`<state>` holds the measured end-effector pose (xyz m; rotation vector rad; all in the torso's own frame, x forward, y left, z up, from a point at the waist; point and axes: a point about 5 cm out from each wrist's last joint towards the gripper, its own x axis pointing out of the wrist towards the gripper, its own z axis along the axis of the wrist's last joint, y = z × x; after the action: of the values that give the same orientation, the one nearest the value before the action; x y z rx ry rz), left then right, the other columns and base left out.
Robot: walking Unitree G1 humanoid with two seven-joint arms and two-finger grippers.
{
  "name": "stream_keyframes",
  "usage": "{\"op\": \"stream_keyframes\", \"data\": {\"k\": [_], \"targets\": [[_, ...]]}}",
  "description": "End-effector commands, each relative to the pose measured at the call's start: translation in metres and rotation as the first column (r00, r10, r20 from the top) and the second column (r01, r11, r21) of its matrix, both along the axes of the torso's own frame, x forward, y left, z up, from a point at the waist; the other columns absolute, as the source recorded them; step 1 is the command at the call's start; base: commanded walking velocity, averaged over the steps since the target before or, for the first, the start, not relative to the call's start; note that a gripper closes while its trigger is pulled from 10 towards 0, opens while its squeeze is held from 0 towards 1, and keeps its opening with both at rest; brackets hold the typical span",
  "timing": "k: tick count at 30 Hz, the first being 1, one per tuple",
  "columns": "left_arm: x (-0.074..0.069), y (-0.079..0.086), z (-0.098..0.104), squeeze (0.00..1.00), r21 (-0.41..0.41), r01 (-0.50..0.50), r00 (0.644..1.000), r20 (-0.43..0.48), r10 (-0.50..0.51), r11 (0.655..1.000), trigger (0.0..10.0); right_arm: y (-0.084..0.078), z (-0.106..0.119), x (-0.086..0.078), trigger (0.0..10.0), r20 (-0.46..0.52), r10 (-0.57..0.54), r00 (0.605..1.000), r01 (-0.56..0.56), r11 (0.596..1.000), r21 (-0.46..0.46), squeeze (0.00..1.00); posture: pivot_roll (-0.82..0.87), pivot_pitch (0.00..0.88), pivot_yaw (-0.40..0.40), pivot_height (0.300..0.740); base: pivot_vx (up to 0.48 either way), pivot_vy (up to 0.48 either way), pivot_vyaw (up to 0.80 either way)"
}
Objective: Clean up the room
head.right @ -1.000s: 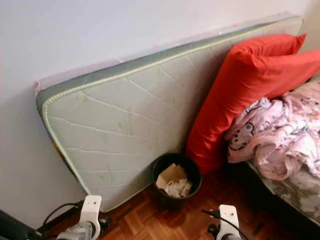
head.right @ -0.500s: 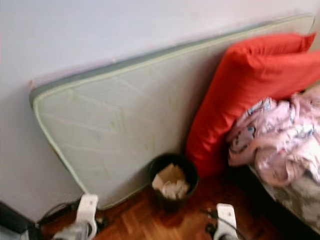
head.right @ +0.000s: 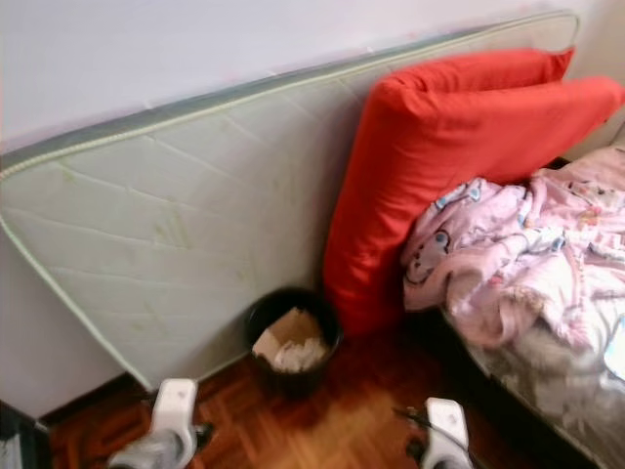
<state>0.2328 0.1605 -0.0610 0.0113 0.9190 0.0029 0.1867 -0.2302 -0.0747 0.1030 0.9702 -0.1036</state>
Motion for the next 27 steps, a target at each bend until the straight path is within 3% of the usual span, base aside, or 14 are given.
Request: {"op": "stream_keyframes", "data": {"k": [1,12,27], "targets": [[-0.002,0.0133,-0.0003,0.0,0.033,-0.017,1.0,-0.004,0.018,0.999,10.0,0.0079,0.001,0.0056,10.0,0.014,0.003,1.0,-0.003,1.0,0.021,0.0,0.05,0.001,-0.026,0.74,0.0,0.0,0.0],[-0.0019,0.0135,-0.0002,0.0,0.032,-0.022,1.0,-0.004,0.022,0.999,10.0,0.008,0.0008,0.0054,10.0,0.008,0.004,1.0,-0.005,1.0,0.022,0.0,0.05,0.001,-0.025,0.74,0.0,0.0,0.0],[-0.0022,0.0135,-0.0004,0.0,0.027,-0.025,1.0,-0.005,0.025,0.999,10.0,0.0083,0.0004,0.005,10.0,-0.002,0.022,1.0,-0.022,1.0,0.02,0.0,0.05,0.0,-0.024,0.74,0.0,0.0,-0.79]]}}
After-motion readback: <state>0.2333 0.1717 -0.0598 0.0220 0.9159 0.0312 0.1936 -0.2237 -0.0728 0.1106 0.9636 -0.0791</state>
